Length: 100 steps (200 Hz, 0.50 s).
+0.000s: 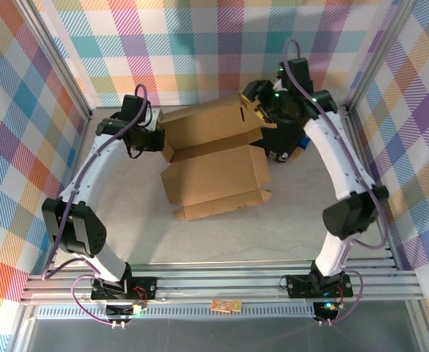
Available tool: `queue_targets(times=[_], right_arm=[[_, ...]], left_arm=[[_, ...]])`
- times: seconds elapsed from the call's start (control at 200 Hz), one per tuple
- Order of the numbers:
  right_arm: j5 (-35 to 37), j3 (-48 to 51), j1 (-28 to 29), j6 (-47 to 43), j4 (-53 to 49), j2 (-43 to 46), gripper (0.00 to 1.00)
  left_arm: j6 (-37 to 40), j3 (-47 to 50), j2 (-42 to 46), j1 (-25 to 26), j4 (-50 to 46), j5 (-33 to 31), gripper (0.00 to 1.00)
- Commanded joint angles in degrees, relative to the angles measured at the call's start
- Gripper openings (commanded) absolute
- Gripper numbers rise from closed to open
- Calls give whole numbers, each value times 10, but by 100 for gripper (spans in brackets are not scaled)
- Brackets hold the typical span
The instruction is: Fold the paper box
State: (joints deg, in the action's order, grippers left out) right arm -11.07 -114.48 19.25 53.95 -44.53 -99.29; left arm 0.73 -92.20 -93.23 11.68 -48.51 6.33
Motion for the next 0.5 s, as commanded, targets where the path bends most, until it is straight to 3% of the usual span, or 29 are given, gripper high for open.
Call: queue_targets(times=[0.0,0.185,0.495], right_arm=[[19,89,-14,-65,51,98,59],[6,232,-33,-120,79,157,56],[-10,210,-36,-183,75,64,62]], left_arm=[[-24,-38,-13,-8,-37,31,0],[-38,-75,-30,-9,-82,39,0],[-50,-77,-27,-9,-87,50,0]])
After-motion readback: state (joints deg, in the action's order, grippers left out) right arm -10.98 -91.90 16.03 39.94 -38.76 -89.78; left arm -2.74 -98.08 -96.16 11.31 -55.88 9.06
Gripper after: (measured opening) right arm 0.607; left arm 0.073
